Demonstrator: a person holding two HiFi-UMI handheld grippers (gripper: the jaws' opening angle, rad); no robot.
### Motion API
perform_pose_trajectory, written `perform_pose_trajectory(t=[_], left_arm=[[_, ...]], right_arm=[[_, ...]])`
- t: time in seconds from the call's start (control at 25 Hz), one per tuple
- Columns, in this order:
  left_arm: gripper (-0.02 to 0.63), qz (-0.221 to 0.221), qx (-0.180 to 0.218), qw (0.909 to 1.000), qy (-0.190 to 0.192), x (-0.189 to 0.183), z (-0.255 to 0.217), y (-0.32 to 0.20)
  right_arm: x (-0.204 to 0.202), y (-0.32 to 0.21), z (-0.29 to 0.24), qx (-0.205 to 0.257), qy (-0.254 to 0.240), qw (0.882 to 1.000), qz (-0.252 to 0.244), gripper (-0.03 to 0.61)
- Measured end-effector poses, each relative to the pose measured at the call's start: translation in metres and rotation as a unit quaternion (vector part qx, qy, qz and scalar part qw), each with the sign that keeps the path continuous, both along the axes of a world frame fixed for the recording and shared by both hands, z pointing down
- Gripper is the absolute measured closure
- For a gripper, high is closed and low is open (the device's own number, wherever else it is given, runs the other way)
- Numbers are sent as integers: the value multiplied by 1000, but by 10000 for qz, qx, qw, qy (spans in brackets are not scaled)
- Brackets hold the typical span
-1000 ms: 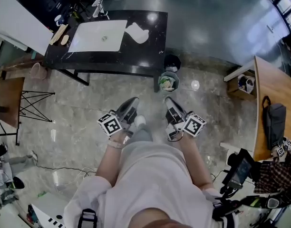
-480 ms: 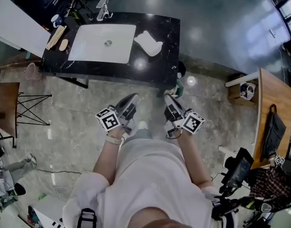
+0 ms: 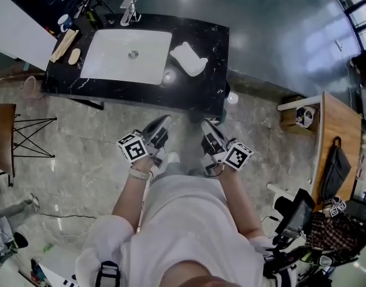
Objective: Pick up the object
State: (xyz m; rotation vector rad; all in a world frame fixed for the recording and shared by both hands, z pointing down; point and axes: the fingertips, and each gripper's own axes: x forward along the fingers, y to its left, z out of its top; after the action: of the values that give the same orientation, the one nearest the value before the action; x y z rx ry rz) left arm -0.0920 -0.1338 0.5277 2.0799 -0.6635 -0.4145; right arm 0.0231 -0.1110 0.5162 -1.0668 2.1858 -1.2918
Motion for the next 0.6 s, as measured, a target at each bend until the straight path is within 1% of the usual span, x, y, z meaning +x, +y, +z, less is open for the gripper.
perform_pose_trajectory(t=[0.2, 0.36, 0.48, 0.6], left_arm=[[609, -77, -67, 9999, 52, 6, 0, -6], [609, -266, -89, 9996, 22, 8, 1, -12], [607, -479, -118, 9987, 159, 13, 3, -23], [607, -614, -207, 9978, 151, 17, -1, -37]], right_arm=[[5, -7, -2, -20, -24, 10000, -14, 552], [9, -13, -7, 27, 55, 9998, -212, 552], [20, -25, -10, 34, 71, 9997, -236, 552], [24, -37, -19, 142, 69, 9994, -297, 552]])
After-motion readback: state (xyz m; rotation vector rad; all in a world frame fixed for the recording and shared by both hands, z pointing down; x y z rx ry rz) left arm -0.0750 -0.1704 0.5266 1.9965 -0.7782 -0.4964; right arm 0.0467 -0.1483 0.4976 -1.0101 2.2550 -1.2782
